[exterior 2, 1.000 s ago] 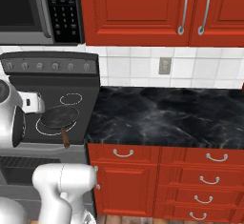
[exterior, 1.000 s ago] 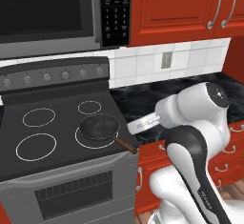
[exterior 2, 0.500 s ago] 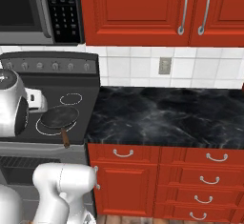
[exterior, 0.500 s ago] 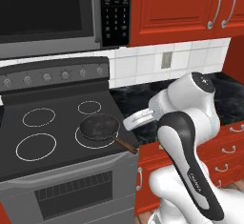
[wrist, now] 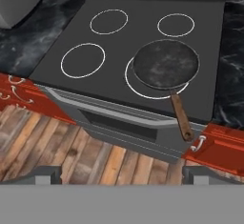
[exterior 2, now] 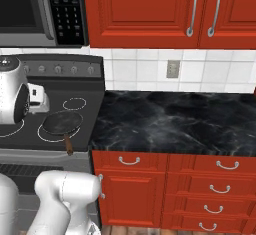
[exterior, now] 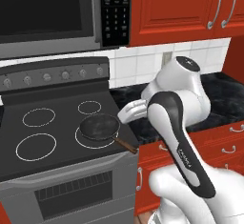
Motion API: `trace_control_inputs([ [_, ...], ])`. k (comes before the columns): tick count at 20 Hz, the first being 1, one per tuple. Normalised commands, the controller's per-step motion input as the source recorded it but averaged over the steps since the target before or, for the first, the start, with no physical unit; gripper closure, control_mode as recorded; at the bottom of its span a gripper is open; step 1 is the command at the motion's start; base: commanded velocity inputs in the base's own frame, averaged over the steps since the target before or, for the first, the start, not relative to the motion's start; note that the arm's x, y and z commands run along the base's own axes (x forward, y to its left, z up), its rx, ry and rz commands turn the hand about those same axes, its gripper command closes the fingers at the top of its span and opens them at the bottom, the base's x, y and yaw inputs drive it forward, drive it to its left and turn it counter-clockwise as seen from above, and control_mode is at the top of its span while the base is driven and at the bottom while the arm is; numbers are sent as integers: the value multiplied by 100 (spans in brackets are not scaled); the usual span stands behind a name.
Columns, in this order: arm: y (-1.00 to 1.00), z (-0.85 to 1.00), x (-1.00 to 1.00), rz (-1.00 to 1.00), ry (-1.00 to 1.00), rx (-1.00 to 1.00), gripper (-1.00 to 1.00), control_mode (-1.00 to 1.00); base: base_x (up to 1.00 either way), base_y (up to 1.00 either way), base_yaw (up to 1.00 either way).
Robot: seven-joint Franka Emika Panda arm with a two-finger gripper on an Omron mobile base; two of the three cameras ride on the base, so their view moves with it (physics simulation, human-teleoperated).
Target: Move the pot and pan from the stove into the sink.
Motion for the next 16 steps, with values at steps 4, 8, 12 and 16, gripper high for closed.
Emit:
trace_control_inputs([
  [4, 0, -35, 0, 0, 0, -11, -100, -100, 0, 0, 0],
  [8, 0, -46, 0, 0, 0, -10, -100, -100, 0, 0, 0],
  [12, -4, -44, 2, 0, 0, -8, -100, -100, 0, 0, 0],
  [16, -14, -37, 10, 0, 0, -4, -100, -100, 0, 0, 0],
])
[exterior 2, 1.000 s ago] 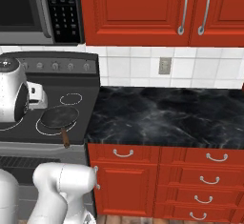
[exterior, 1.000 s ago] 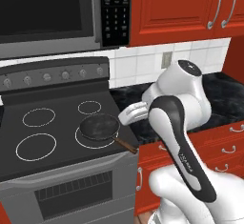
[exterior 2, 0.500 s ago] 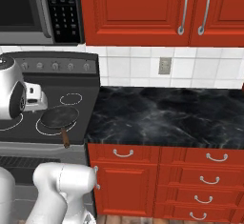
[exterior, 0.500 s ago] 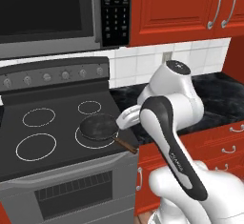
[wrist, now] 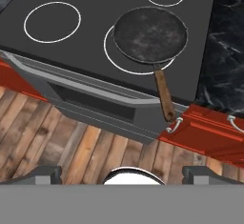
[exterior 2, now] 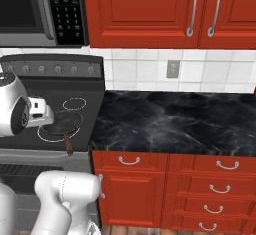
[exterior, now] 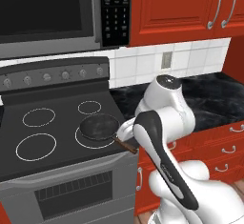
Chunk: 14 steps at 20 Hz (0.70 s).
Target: Move the pot and pan from the stove into the sink.
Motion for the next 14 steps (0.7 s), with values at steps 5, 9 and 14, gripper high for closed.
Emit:
trace_control_inputs([
  [5, -19, -31, 19, 0, -1, -2, -100, -100, 0, 0, 0],
  [9, -20, -32, 22, 0, -4, -2, -100, -100, 0, 0, 0],
  [14, -13, -37, 32, 0, -11, -5, -100, -100, 0, 0, 0],
])
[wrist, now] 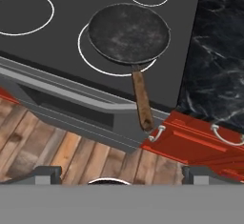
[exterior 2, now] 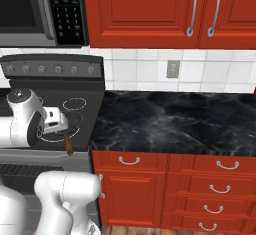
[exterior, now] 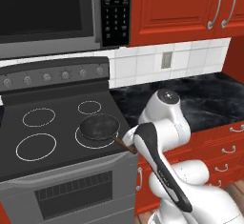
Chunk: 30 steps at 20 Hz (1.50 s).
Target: Move the pot and pan from the stove into the sink.
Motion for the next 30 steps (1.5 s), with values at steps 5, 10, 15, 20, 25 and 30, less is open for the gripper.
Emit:
trace_control_inputs([
  [5, -14, -36, 36, 0, -10, -5, -100, -100, 0, 0, 0],
  [10, -10, -33, 34, 0, -5, -1, -100, -100, 0, 0, 0],
  [15, -1, -8, 6, 0, -1, 0, -100, -100, 0, 0, 0],
  [20, 11, -6, 0, 0, 0, 0, -100, -100, 0, 0, 0],
  [25, 15, -8, 7, 0, 3, 0, -100, -100, 0, 0, 0],
  [30, 1, -1, 1, 0, 1, 0, -100, -100, 0, 0, 0],
])
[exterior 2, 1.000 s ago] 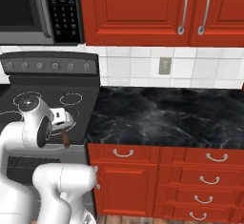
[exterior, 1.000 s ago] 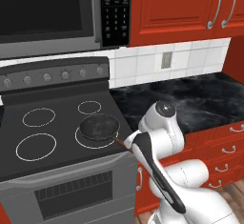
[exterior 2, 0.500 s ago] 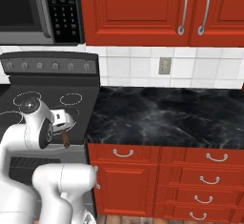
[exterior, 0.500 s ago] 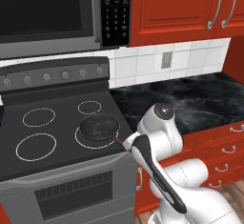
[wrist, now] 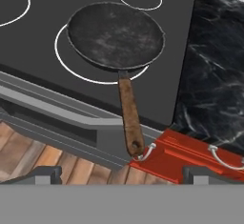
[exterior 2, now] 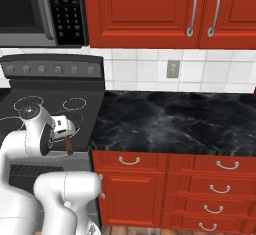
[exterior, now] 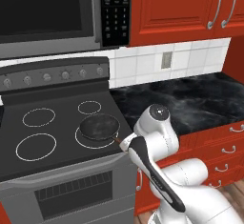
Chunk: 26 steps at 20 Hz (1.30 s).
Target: Move the pot and pan from the stove into the sink.
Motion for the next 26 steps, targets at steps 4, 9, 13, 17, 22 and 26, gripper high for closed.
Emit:
trace_control_inputs([
  [4, 0, -17, 5, 0, 0, -1, -100, -100, 0, 0, 0],
  [9, 0, -28, 23, 0, 0, -1, -100, -100, 0, 0, 0],
  [13, 0, -30, 29, 0, 0, 0, -100, -100, 0, 0, 0],
  [17, 0, -28, 31, 0, 0, 0, -100, -100, 0, 0, 0],
  [22, 0, -38, 26, 0, 0, -2, -100, -100, 0, 0, 0],
  [26, 0, -48, 8, 0, 0, -1, -100, -100, 0, 0, 0],
])
